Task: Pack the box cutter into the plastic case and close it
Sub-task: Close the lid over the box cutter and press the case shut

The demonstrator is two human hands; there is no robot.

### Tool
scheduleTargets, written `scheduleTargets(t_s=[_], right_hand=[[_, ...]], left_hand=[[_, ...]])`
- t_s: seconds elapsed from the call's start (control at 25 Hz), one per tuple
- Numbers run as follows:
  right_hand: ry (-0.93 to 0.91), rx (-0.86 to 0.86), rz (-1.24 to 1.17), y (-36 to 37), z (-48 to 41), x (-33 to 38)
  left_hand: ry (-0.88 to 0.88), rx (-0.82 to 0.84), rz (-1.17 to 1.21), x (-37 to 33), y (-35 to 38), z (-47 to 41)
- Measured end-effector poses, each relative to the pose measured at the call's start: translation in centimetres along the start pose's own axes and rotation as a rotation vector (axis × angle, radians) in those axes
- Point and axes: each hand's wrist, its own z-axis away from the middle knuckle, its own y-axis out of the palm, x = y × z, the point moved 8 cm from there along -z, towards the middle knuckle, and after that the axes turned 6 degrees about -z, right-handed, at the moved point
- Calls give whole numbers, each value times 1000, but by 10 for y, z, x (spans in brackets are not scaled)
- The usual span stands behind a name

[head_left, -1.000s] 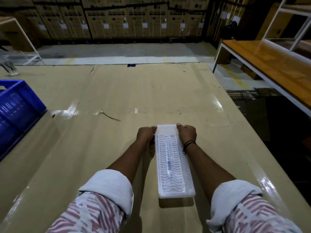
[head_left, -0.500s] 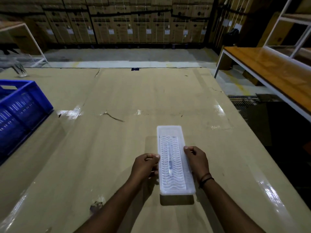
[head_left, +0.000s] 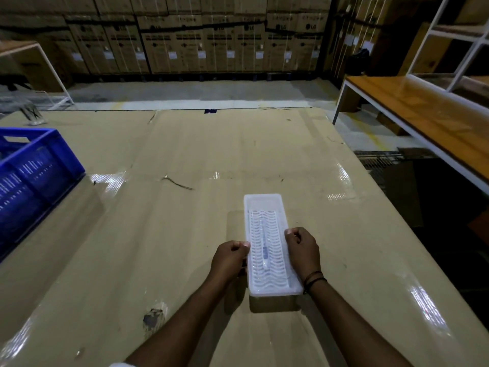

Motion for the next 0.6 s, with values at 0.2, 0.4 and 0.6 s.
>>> scheduleTargets(t_s=[0.2, 0.4, 0.6], right_hand=[[41, 39, -29, -5, 3, 0], [24, 104, 84, -22, 43, -10], [-29, 113, 123, -26, 76, -10]], left_hand=[[35, -40, -53, 1, -1, 7], [113, -62, -220, 19, -7, 45], [196, -118, -318, 28, -5, 65]])
